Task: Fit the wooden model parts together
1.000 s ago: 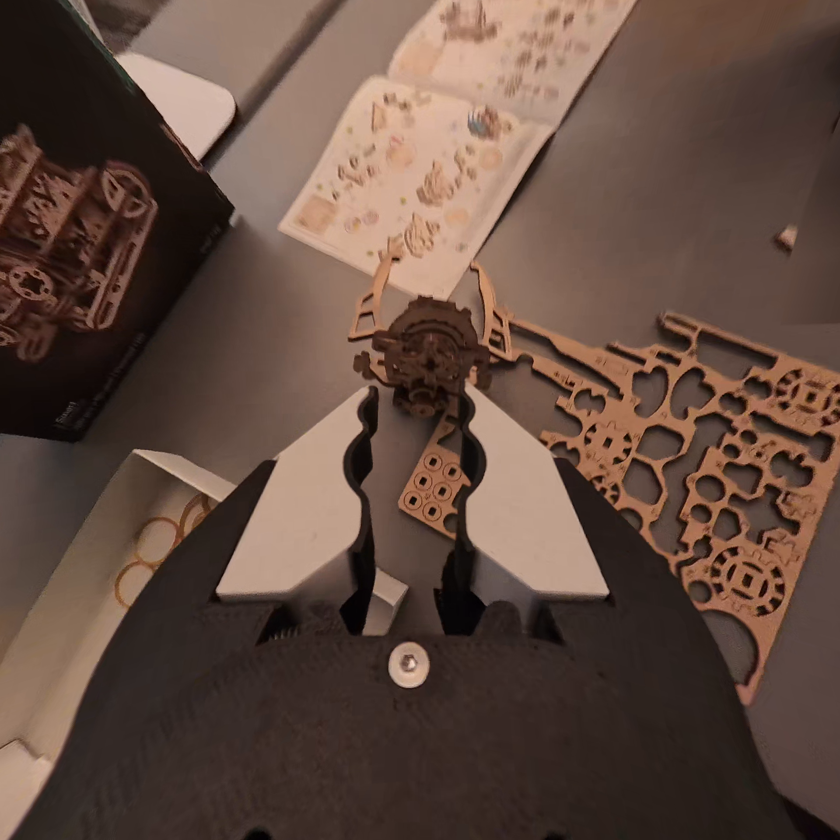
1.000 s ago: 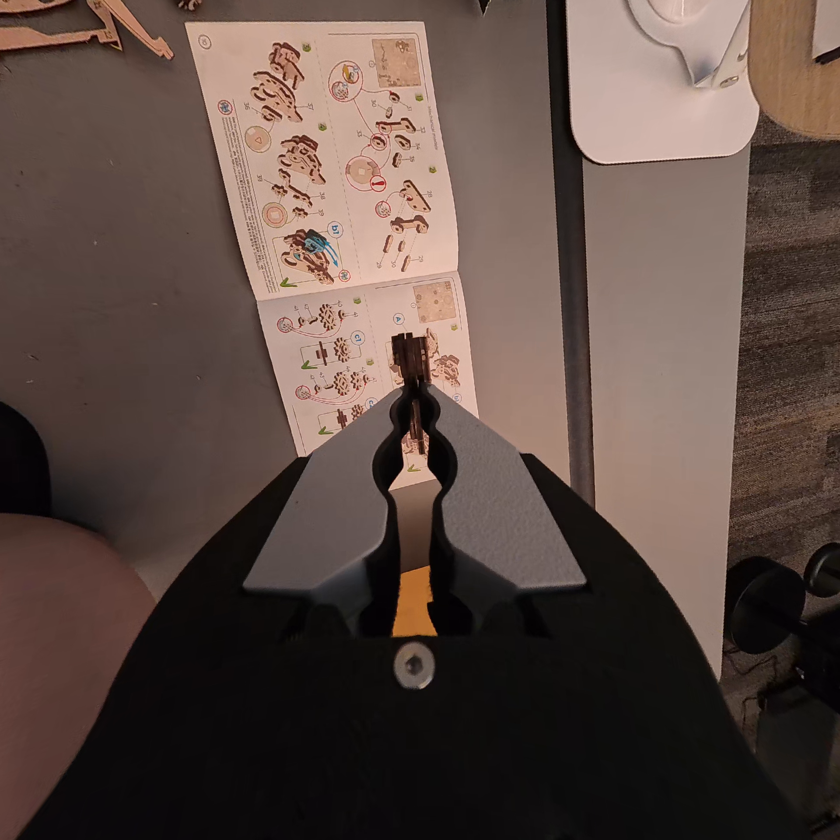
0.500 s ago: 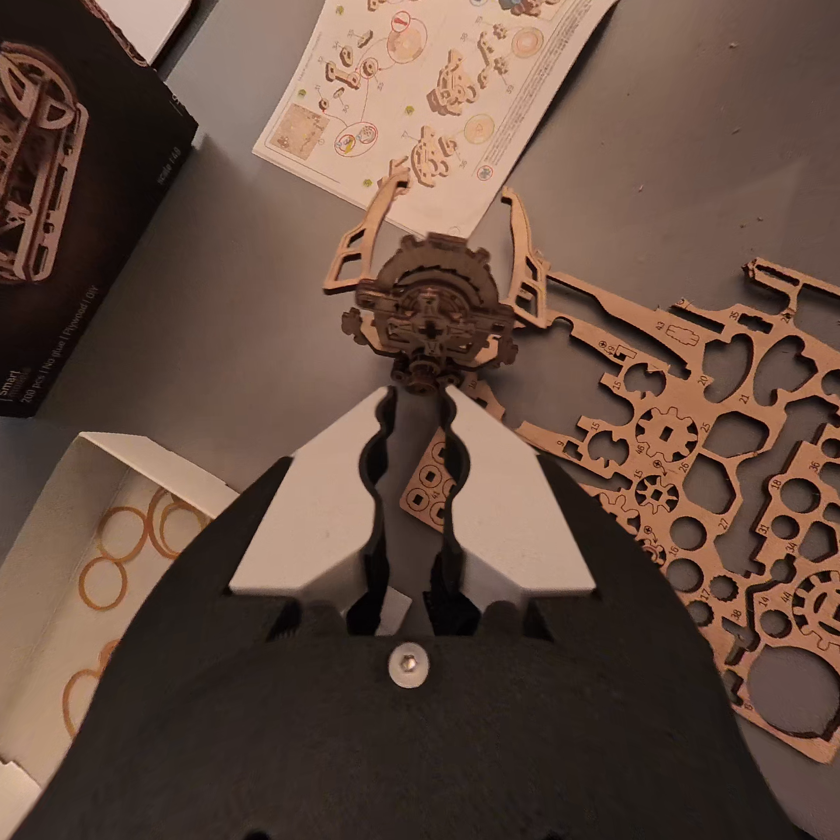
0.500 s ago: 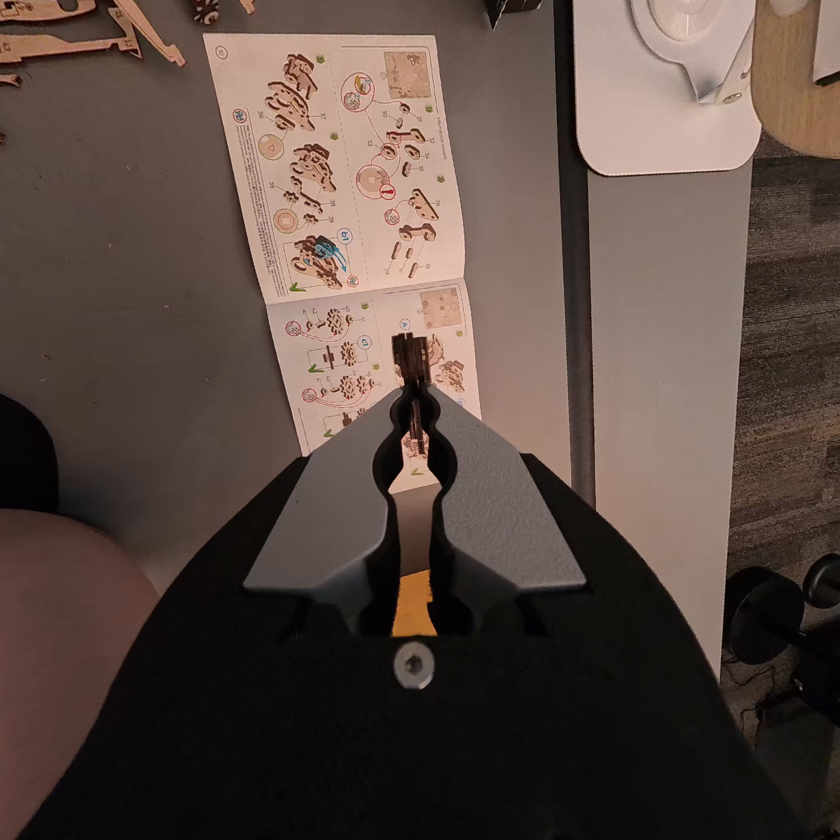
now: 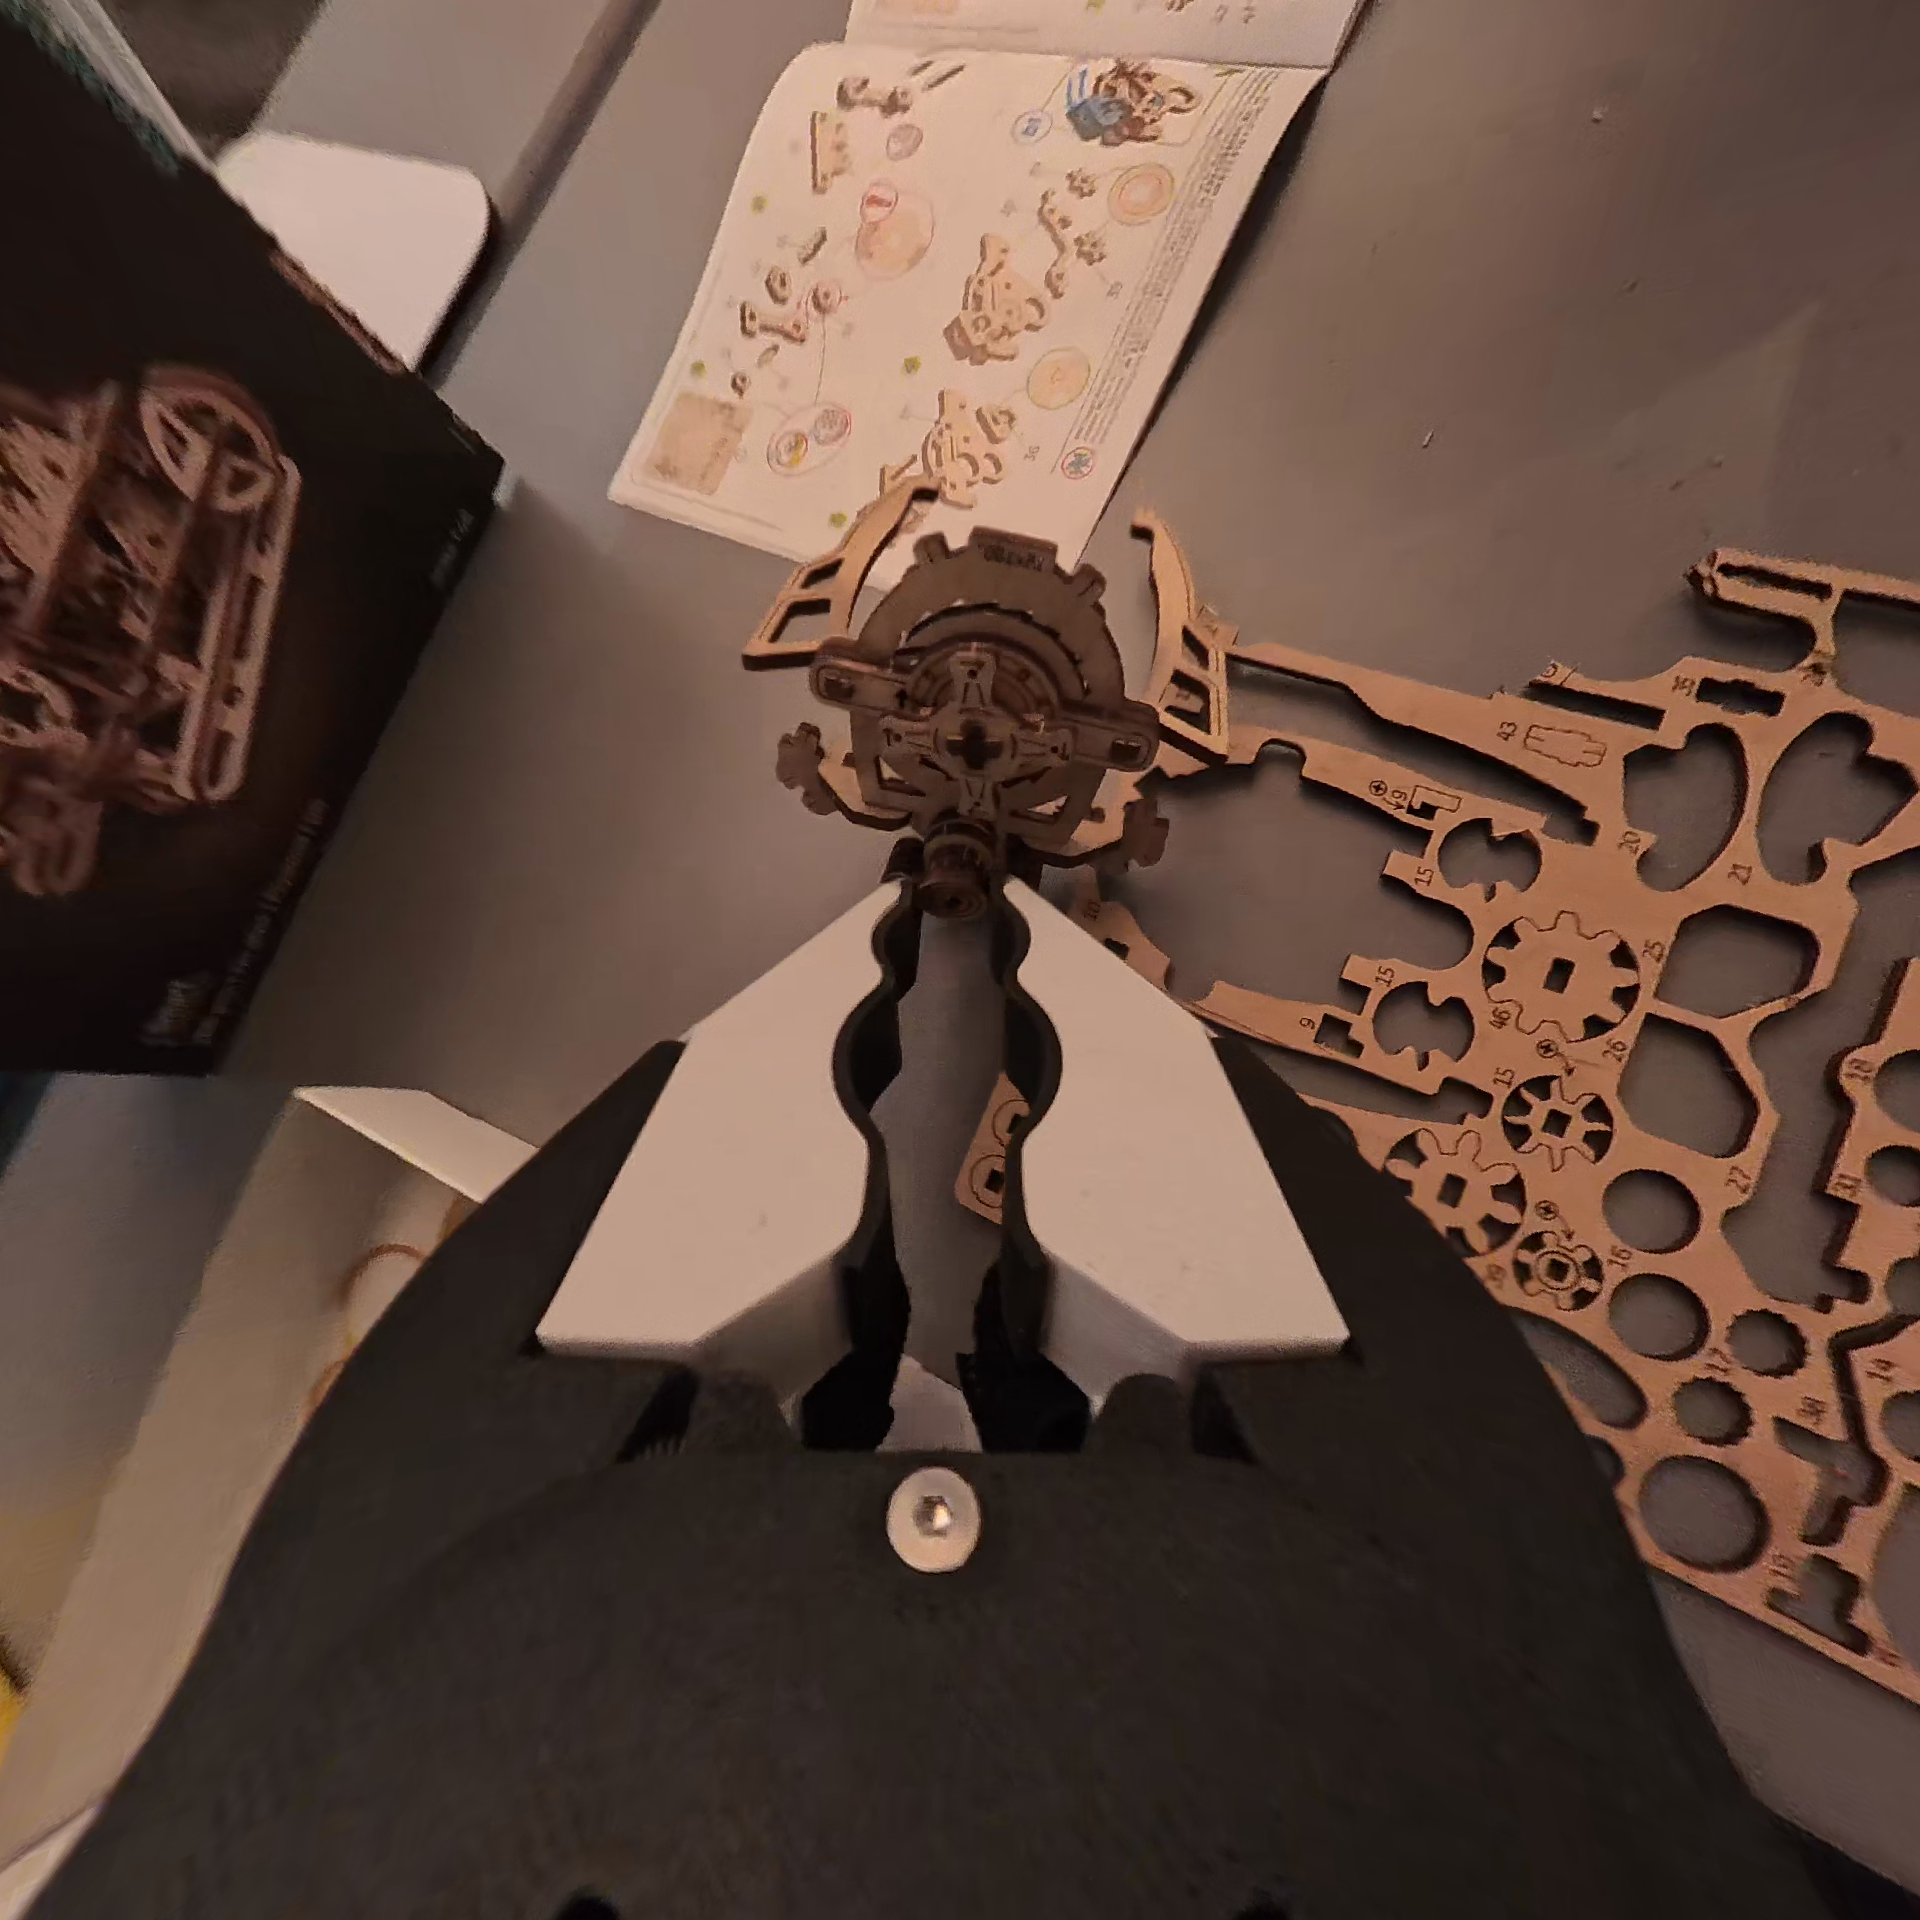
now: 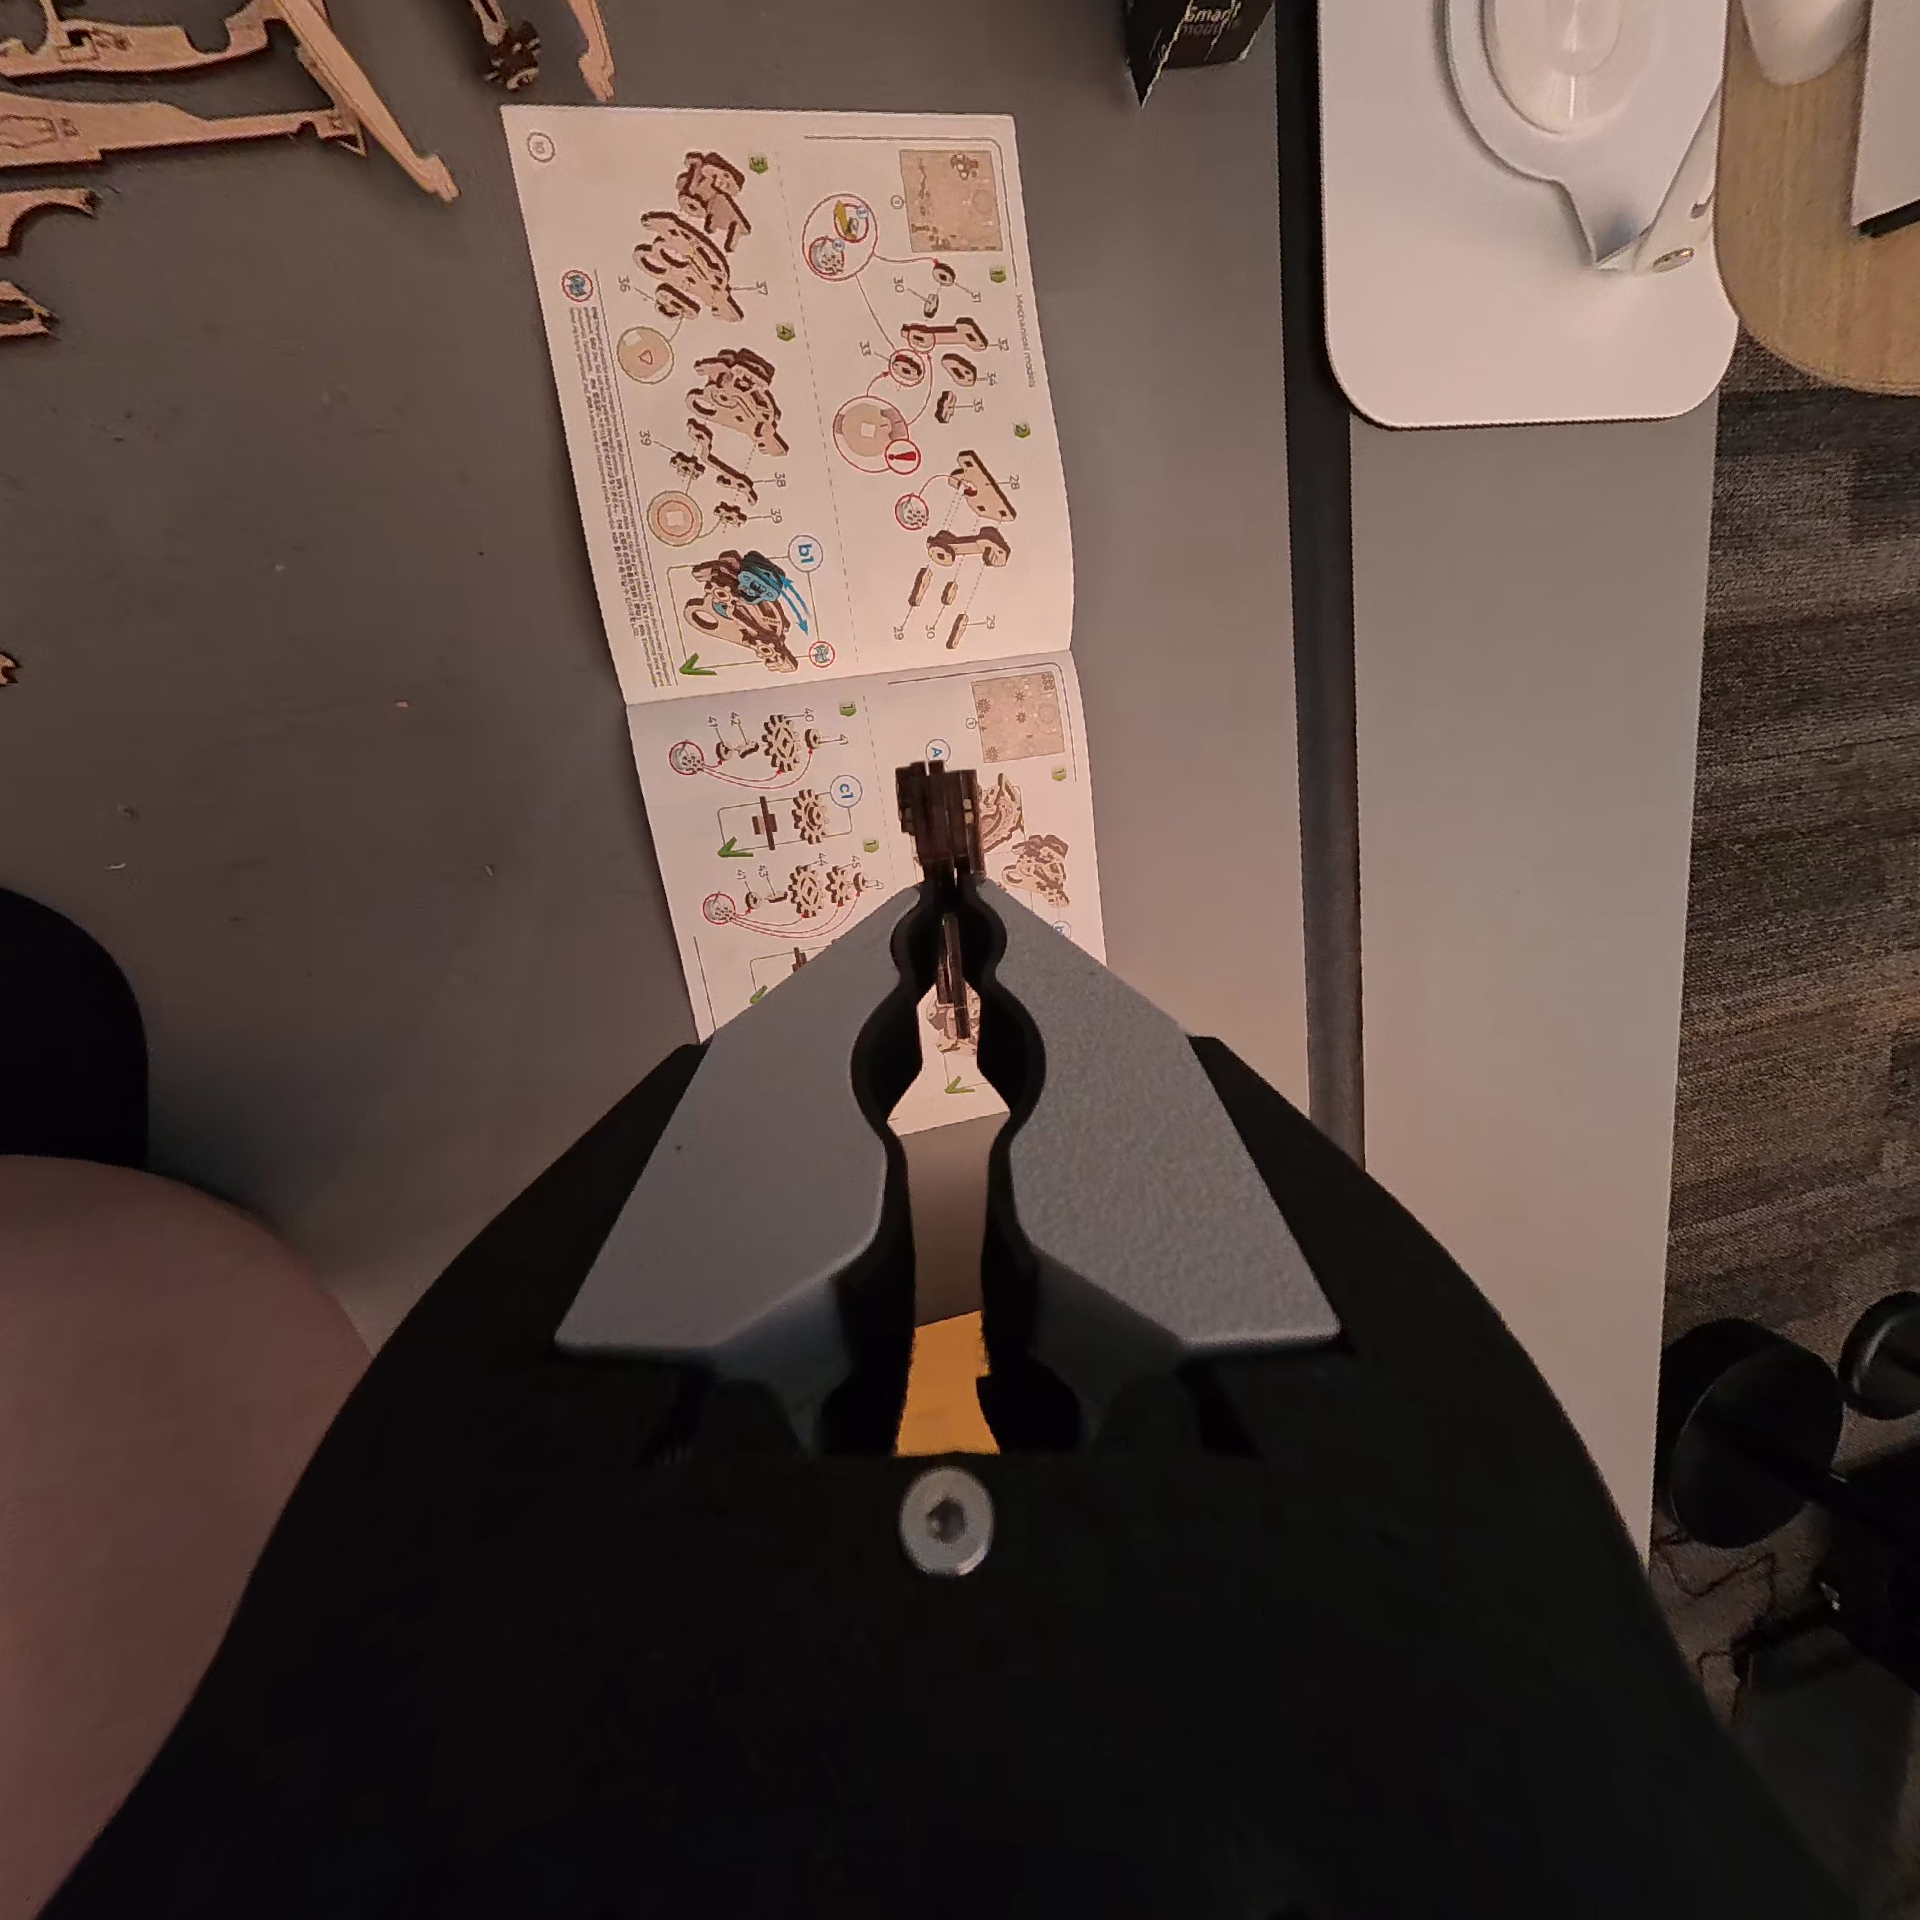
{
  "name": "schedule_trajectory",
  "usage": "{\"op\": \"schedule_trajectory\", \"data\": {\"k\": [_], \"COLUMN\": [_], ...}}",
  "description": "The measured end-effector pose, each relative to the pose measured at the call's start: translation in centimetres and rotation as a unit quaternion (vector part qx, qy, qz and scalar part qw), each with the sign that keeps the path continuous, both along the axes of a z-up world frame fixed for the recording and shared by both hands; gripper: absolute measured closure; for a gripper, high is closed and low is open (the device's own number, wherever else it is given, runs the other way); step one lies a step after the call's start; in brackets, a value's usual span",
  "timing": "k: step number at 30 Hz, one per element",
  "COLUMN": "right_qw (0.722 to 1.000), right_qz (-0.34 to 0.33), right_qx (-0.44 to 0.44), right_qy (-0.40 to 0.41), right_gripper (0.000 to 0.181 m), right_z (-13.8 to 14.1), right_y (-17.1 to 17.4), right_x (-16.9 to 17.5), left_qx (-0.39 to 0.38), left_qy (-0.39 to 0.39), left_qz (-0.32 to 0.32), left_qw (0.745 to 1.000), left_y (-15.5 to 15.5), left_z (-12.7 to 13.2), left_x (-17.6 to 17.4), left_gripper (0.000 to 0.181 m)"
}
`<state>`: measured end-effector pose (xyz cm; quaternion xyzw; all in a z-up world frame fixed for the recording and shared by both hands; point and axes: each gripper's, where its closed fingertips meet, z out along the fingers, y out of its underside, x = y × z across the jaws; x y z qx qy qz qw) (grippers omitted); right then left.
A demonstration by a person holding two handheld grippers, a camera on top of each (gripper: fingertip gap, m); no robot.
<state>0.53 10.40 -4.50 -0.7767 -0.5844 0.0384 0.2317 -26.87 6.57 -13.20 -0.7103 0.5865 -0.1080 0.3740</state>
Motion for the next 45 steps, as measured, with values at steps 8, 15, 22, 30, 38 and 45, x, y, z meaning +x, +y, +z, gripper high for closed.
{"op": "schedule_trajectory", "data": {"k": [8,15,22,30,38,45], "right_qw": [1.000,1.000,1.000,1.000,1.000,1.000], "right_qz": [0.001,0.002,0.003,0.005,0.006,0.003], "right_qx": [-0.008,-0.010,-0.010,-0.013,-0.017,-0.018], "right_qy": [-0.003,-0.003,-0.004,-0.004,-0.005,-0.003], "right_gripper": [0.179,0.179,0.179,0.179,0.179,0.179], "right_z": [-0.3,-0.3,-0.3,-0.4,-0.5,-0.5], "right_y": [-0.1,-0.1,-0.2,-0.3,-0.2,-0.3], "right_x": [-0.1,-0.1,-0.1,-0.2,-0.3,-0.2], "left_qx": [-0.032,-0.173,-0.180,-0.128,-0.003,0.094], "left_qy": [0.004,-0.075,-0.075,-0.045,0.008,0.037], "left_qz": [0.022,0.057,0.078,0.060,0.019,-0.006], "left_qw": [0.999,0.980,0.978,0.989,1.000,0.995], "left_y": [-0.1,-1.1,-0.5,-0.1,0.5,1.0], "left_z": [-0.6,0.3,0.0,-0.4,-0.4,0.1], "left_x": [-0.3,0.1,-0.3,-0.6,-0.6,-0.5], "left_gripper": [0.168,0.149,0.155,0.170,0.170,0.170]}}
